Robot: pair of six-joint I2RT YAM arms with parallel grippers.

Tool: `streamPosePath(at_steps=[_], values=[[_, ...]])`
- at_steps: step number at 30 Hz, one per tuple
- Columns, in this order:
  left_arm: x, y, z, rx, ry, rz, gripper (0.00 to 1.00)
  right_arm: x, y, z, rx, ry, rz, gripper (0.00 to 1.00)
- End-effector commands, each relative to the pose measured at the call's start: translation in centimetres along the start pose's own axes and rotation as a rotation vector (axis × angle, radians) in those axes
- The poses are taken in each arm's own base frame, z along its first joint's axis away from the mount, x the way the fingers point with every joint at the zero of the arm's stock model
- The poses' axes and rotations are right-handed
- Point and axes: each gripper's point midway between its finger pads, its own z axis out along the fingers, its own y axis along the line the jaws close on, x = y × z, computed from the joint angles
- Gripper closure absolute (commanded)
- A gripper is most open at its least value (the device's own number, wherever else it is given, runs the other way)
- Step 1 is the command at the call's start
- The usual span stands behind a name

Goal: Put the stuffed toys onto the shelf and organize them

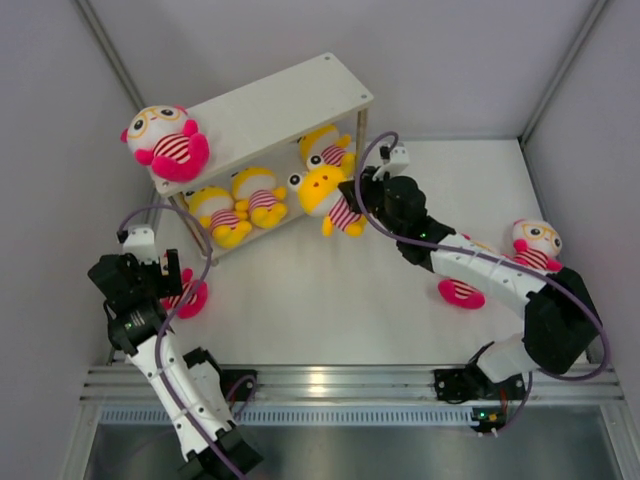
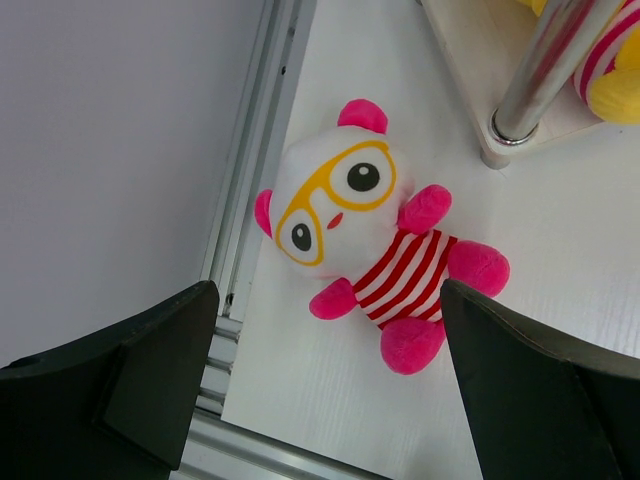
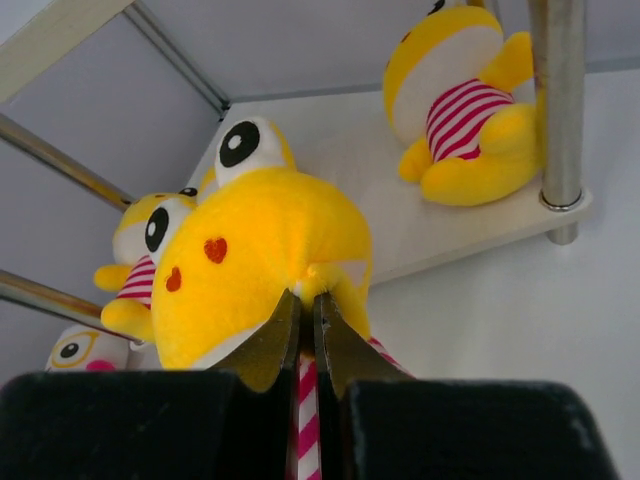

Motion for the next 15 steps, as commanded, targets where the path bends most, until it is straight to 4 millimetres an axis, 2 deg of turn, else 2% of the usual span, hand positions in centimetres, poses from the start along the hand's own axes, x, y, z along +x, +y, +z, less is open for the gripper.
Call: streamPosePath(at_steps=[1,2,3,5,6,8,10,11,12,15], values=[[-0.9,0.2,0.2,0.004,-0.018,0.013,0.01,-2.4,3.4,1.5,-0.049,-0.098,0.046,1.0],[-1.0,0.3,0.1,-0.003,-0.018,0.017,0.01,-2.6,4.5,1.7,-0.065,-0.105,0.05,1.0],[-1.0,0.4,0.1,-0.005,-0.018,0.022,0.01,-1.8,4.3,2.4,-0.054,-0.094,0.047,1.0],[-1.2,0.4,0.0,-0.005,-0.022,0.028,0.01,-2.4,4.6,3.4,-0.044,-0.119,0.077,1.0],[-1.1,0.3,0.1,-0.003,-0.019,0.028,0.01,-1.6,4.2,4.2,-0.027,-0.108,0.081,1.0],[-0.9,0.3,0.2,-0.004,-0.014,0.026,0.01,-2.0,4.5,5.0,-0.018,-0.143,0.121,1.0],[-1.1,0.3,0.1,-0.003,-0.017,0.027,0.01,-1.2,4.3,6.1,0.009,-0.148,0.125,1.0],[-1.0,0.3,0.1,-0.004,-0.016,0.026,0.01,-1.6,5.4,6.5,-0.003,-0.162,0.128,1.0],[-1.1,0.3,0.1,-0.004,-0.016,0.026,0.01,-0.6,5.1,7.4,0.016,-0.152,0.121,1.0],[-1.2,0.4,0.0,-0.011,-0.014,0.027,0.01,0.2,4.9,9.5,0.058,-0.175,0.141,1.0]])
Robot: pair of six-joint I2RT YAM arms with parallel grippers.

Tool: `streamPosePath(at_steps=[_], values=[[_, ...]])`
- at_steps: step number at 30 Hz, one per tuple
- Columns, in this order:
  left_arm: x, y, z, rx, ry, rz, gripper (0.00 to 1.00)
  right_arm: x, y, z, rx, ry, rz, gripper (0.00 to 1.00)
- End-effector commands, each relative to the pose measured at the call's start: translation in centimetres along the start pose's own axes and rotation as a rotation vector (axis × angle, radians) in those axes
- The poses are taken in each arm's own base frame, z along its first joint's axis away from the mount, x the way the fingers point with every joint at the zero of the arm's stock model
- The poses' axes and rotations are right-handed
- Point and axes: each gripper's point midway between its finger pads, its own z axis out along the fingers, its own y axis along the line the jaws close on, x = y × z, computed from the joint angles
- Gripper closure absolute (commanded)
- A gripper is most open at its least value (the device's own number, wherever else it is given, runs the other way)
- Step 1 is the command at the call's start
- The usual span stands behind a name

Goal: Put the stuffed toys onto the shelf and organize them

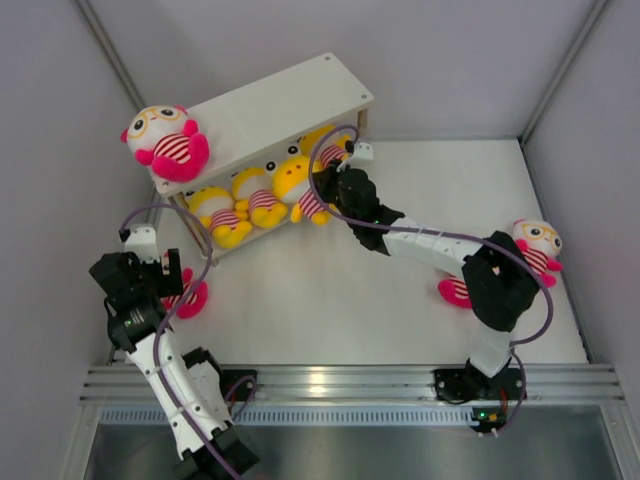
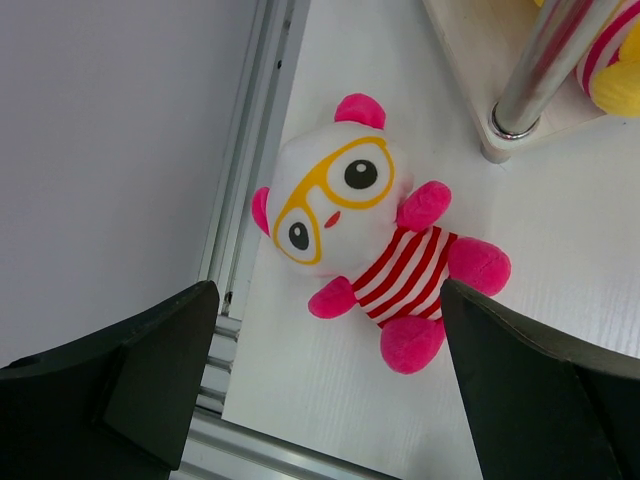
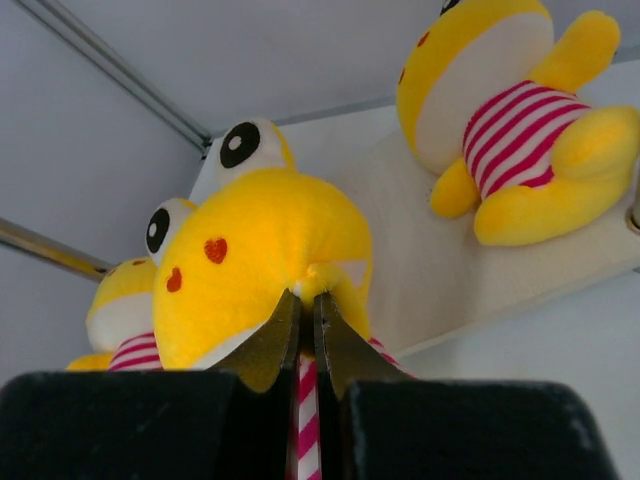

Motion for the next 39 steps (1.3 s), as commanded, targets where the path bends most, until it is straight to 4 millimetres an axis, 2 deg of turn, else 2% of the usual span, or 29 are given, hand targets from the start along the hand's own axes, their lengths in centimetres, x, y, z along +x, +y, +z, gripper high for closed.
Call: streamPosePath(at_steps=[1,2,6,10,11,13,16,21,23,24,25,30,33,39], values=[[-1.4,0.6,-0.5,-0.024,-0.035,0.02,0.01,-3.1,3.0,1.9,-0.011,-0.151,0.091,1.0],[-1.4,0.5,-0.5,-0.025,-0.035,0.02,0.01,-2.5,3.1,2.9,-0.004,-0.151,0.096,1.0],[-1.3,0.3,-0.5,-0.014,-0.027,0.018,0.01,-1.5,3.0,4.6,0.023,-0.137,0.137,1.0],[-1.3,0.1,-0.5,-0.011,-0.029,0.02,0.01,-1.4,2.2,5.6,0.091,-0.183,0.158,1.0],[-1.4,0.1,-0.5,-0.01,-0.03,0.018,0.01,-0.7,1.9,6.0,0.103,-0.178,0.149,1.0],[-1.5,0.1,-0.6,-0.007,-0.034,0.021,0.01,-1.0,1.8,6.5,0.117,-0.193,0.151,1.0],[-1.8,0.1,-0.7,-0.007,-0.039,0.024,0.01,0.2,1.4,7.5,0.138,-0.183,0.147,1.0],[-1.8,0.2,-0.7,-0.014,-0.037,0.033,0.01,0.7,1.1,8.1,0.158,-0.185,0.179,1.0],[-1.6,0.2,-0.6,-0.015,-0.031,0.035,0.01,-0.2,1.5,7.5,0.139,-0.201,0.194,1.0],[-1.5,0.1,-0.5,-0.012,-0.025,0.037,0.01,0.3,1.2,7.0,0.135,-0.189,0.19,1.0],[-1.3,0.1,-0.4,-0.011,-0.022,0.036,0.01,-1.1,1.8,6.3,0.117,-0.212,0.207,1.0],[-1.0,-0.3,-0.2,0.008,-0.019,0.027,0.01,-3.8,2.4,4.3,0.097,-0.282,0.186,1.0],[-1.0,-0.6,-0.2,0.018,-0.022,0.026,0.01,-4.3,2.5,4.7,0.108,-0.3,0.16,1.0],[-0.6,-0.4,-0.1,0.004,-0.006,0.041,0.01,-3.2,2.5,6.9,0.12,-0.297,0.133,1.0]])
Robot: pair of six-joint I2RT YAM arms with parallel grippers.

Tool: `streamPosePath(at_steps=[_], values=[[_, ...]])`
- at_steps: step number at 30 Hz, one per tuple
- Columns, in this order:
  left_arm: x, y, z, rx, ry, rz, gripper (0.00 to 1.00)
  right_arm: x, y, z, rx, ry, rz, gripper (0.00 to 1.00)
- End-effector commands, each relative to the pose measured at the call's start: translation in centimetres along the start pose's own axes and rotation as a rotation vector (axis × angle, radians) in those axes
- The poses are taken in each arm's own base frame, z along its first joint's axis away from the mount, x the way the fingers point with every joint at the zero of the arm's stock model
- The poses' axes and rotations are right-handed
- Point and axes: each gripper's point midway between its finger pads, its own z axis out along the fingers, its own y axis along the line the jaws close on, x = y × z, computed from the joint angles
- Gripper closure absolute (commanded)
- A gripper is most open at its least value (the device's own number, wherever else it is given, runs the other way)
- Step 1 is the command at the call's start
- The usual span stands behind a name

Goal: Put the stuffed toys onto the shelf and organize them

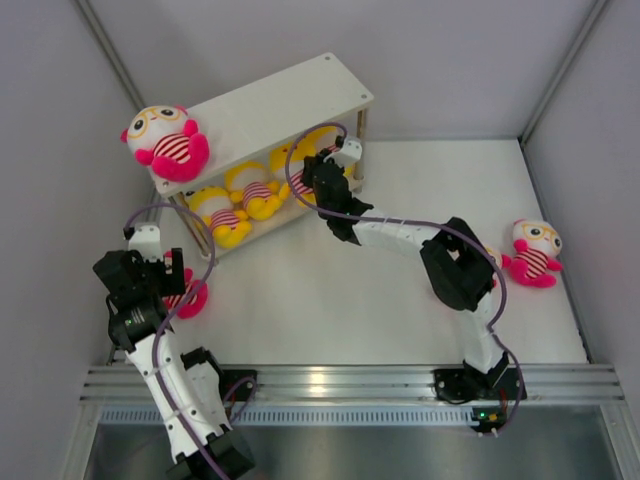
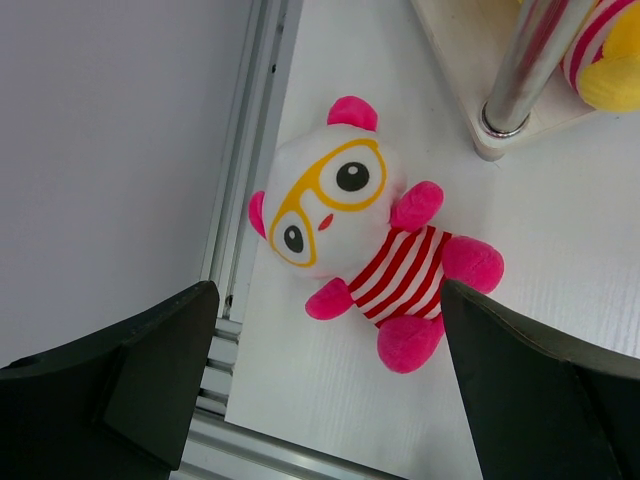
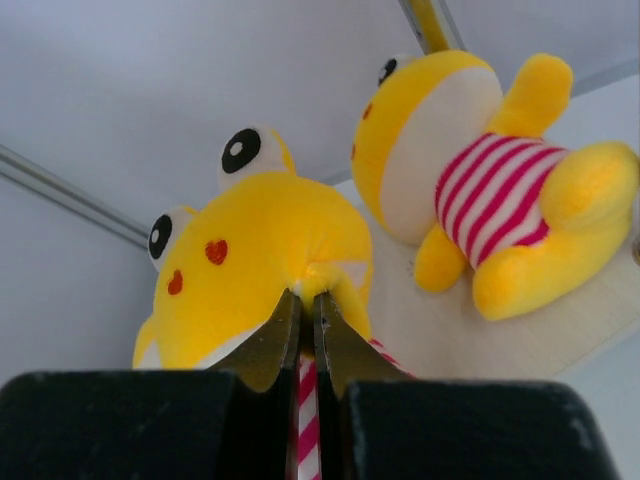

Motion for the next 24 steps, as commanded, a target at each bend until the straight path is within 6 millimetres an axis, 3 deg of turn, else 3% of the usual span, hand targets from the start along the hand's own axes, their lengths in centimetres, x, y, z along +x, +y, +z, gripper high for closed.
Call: streamPosePath(at_steps=[1,6,9,10,12,13,14,18,20,24], values=[[-0.3,0.1,0.0,-0.003,-0.008,0.012,0.01,-2.5,3.7,0.7,-0.063,-0.098,0.057,1.0],[-0.1,0.2,0.0,-0.01,-0.002,0.016,0.01,-1.5,4.1,2.0,-0.081,-0.119,0.041,1.0],[-0.2,0.3,0.0,-0.012,-0.004,0.018,0.01,-0.2,2.8,2.3,-0.046,-0.097,0.026,0.82],[-0.1,0.2,0.0,-0.012,-0.003,0.017,0.01,0.0,2.7,2.1,-0.042,-0.098,0.03,0.7],[0.0,0.2,0.1,-0.012,0.002,0.019,0.01,0.2,2.2,2.0,-0.048,-0.095,0.03,0.58],[0.0,0.2,0.0,-0.01,0.002,0.022,0.01,0.1,2.4,1.9,-0.057,-0.092,0.032,0.48],[0.1,0.2,0.1,-0.011,0.004,0.02,0.01,0.2,2.8,1.8,-0.088,-0.073,0.027,0.45],[0.3,-0.1,0.1,0.005,0.006,0.012,0.01,-0.7,4.2,0.7,-0.184,-0.051,-0.011,0.39],[0.3,-0.3,0.1,0.014,0.007,0.005,0.01,-2.3,5.2,-0.3,-0.23,-0.067,-0.058,0.38],[0.4,-0.4,0.0,0.016,0.008,0.009,0.01,-3.6,6.1,-3.5,-0.334,-0.073,-0.137,0.36]])
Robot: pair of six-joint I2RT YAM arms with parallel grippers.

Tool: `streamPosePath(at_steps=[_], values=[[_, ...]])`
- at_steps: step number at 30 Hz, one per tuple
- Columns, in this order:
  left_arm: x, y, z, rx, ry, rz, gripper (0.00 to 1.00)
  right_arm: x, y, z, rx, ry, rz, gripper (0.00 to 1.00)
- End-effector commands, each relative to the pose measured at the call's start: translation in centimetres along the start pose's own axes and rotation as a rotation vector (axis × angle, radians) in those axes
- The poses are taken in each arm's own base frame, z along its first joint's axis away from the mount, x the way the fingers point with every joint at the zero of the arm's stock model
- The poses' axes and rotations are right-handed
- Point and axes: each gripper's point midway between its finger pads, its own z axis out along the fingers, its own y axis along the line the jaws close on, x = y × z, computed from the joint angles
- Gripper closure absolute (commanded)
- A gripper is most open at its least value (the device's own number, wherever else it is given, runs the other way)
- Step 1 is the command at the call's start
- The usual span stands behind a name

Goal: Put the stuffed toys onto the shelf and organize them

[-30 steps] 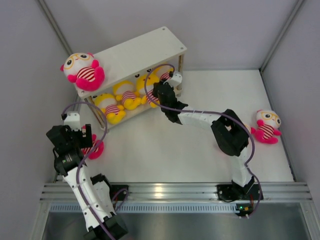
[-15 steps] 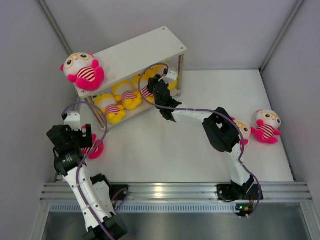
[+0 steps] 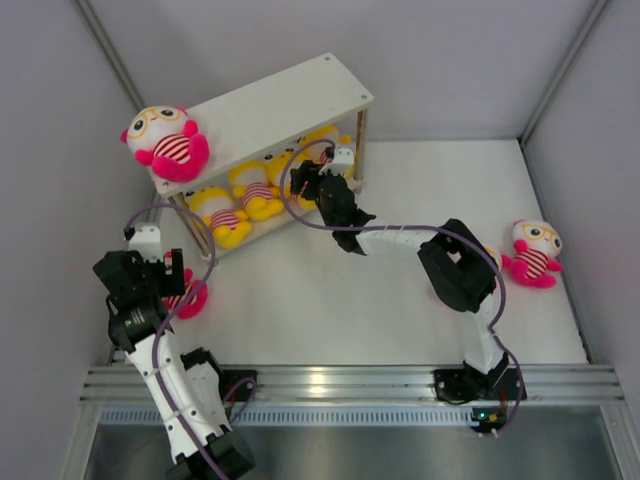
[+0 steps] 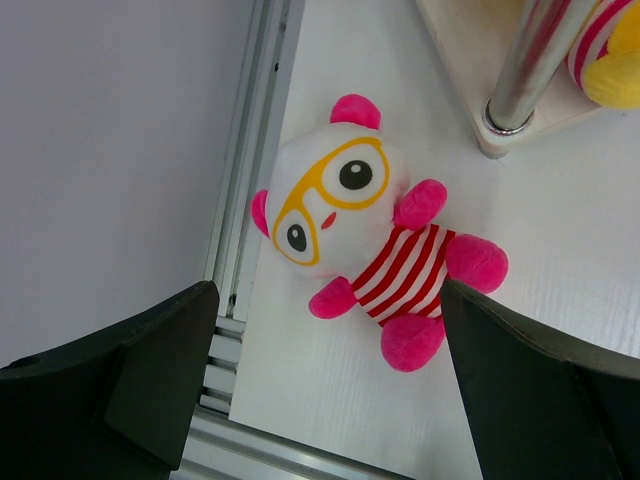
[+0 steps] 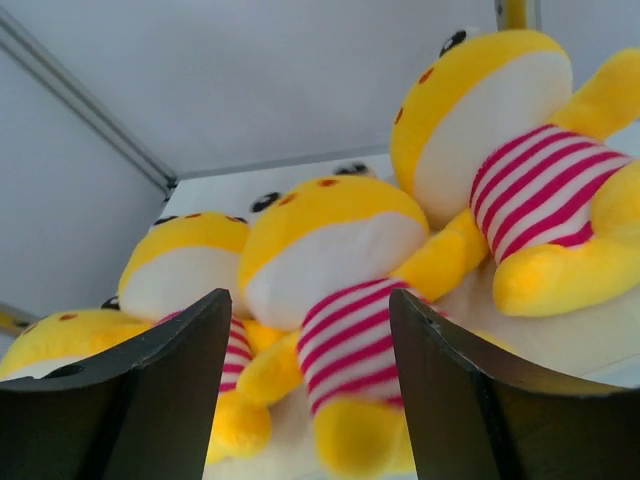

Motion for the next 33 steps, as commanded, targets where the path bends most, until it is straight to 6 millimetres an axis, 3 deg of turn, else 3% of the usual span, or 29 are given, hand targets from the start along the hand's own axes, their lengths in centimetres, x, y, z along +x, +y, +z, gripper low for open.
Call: streamPosePath(at_steps=[1,4,5,6,8,9,11,12,13,17,18,23,26,27,30,33], values=[[0.4,-0.5,0.0,0.02,0.007,-0.001,0.01,-8.0,5.6,-3.6,-0.223,-0.159,-0.004,0.35],[0.4,-0.5,0.0,0.022,0.006,0.001,0.01,-6.5,7.3,-5.4,-0.371,-0.139,-0.094,0.34],[0.4,-0.5,0.0,0.022,0.006,0.0,0.01,-5.8,9.0,-6.1,-0.481,-0.121,-0.13,0.34],[0.4,-0.6,0.0,0.023,0.006,0.001,0.01,-4.1,9.5,-6.0,-0.528,-0.088,-0.149,0.34],[0.4,-0.5,-0.1,0.018,0.006,0.001,0.01,-3.2,10.9,-5.9,-0.594,-0.069,-0.16,0.34],[0.4,-0.4,-0.2,0.015,0.006,0.001,0.01,-1.5,11.0,-5.5,-0.595,-0.042,-0.166,0.34],[0.4,-0.5,-0.3,0.017,0.007,0.006,0.01,-0.8,11.9,-5.0,-0.602,-0.038,-0.19,0.33],[0.4,-0.5,-0.3,0.019,0.009,0.008,0.01,1.1,12.4,-5.1,-0.628,-0.002,-0.206,0.33],[0.4,-0.5,-0.4,0.018,0.008,0.01,0.01,1.9,12.9,-5.0,-0.64,0.013,-0.219,0.33],[0.4,-0.5,-0.4,0.02,0.007,0.011,0.01,4.3,13.3,-4.2,-0.633,0.061,-0.22,0.32],[0.4,-0.6,-0.3,0.025,0.006,0.011,0.01,5.8,12.7,-3.8,-0.614,0.094,-0.224,0.32],[0.4,-0.7,-0.3,0.029,0.004,0.013,0.01,8.0,11.6,-2.4,-0.544,0.133,-0.234,0.33],[0.4,-0.9,-0.3,0.044,0.003,0.018,0.01,8.9,11.5,-2.2,-0.551,0.156,-0.24,0.46],[0.4,-1.0,-0.3,0.047,0.001,0.021,0.01,9.0,11.6,-2.2,-0.554,0.158,-0.241,0.59],[0.4,-1.1,-0.3,0.051,0.0,0.021,0.01,8.9,11.8,-2.4,-0.57,0.151,-0.237,0.8],[0.5,-1.1,-0.3,0.054,0.006,0.024,0.01,8.6,12.6,-3.2,-0.639,0.142,-0.273,0.91]])
